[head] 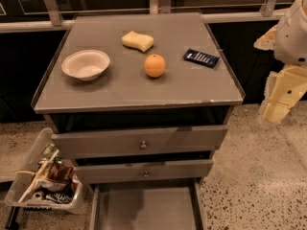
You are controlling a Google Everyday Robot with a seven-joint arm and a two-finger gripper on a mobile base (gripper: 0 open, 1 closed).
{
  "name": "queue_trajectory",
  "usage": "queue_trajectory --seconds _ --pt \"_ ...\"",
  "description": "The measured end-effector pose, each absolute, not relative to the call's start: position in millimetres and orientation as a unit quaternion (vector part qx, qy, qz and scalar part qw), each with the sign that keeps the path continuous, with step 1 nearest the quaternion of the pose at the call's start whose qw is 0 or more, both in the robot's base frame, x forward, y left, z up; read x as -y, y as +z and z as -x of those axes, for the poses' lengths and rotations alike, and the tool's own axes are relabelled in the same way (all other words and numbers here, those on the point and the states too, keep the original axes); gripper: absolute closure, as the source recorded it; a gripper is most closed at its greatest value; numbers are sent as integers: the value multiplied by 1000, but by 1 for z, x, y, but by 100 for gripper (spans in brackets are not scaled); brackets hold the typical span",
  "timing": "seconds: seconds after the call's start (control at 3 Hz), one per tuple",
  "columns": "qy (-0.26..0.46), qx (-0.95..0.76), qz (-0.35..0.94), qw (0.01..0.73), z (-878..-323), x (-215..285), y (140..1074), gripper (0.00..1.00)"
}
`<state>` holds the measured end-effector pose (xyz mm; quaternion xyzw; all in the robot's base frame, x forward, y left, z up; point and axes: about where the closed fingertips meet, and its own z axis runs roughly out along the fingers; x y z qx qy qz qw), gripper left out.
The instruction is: Place orange into bottom drawer
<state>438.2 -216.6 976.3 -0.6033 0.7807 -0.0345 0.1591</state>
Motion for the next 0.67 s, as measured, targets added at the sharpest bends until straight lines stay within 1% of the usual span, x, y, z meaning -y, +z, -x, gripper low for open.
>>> queue_trajectory --seconds 0.33,0.67 --pt "-35 -781 603 159 -438 217 976 0" --pt "-34 -776 605 174 -441 212 980 0"
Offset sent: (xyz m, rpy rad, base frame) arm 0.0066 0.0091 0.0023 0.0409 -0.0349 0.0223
